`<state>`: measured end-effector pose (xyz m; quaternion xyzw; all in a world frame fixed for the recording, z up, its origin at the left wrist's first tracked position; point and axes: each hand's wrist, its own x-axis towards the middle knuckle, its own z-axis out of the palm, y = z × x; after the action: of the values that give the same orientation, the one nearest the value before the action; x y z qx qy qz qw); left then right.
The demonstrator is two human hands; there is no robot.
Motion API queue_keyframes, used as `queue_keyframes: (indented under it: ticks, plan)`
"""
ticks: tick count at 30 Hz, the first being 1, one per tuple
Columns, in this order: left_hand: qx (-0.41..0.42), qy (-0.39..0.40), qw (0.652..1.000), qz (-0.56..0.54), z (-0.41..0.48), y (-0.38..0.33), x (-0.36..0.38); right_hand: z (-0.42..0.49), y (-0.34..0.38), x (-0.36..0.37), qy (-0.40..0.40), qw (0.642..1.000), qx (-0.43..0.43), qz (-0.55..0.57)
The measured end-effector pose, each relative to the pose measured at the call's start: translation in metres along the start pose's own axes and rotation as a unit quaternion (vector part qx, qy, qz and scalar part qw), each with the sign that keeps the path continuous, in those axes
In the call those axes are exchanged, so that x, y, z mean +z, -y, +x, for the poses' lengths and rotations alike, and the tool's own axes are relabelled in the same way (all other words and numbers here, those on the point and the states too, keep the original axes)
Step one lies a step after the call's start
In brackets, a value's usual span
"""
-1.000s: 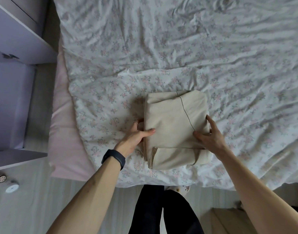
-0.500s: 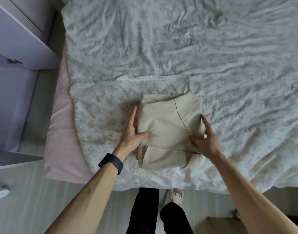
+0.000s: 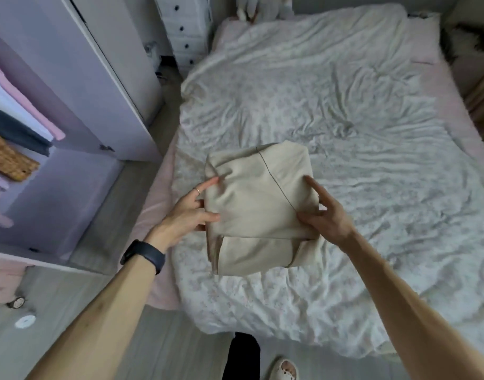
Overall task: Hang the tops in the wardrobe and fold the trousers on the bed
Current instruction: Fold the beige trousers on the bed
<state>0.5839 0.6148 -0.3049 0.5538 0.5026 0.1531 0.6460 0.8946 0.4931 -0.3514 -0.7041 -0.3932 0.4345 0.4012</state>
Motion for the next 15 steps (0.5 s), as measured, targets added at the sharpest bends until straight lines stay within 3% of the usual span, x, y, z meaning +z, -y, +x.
queue_keyframes:
  ticks: [8,15]
  plan:
    - [0.135,-0.134,0.982,-0.004,-0.153,-0.13,-0.095,-0.027,0.214,0.042,0.03,0.985,-0.171,-0.022]
    - [0.213,-0.263,0.941,-0.012,-0.259,-0.179,-0.189,-0.06,0.364,0.124,0.045,0.947,-0.312,-0.061]
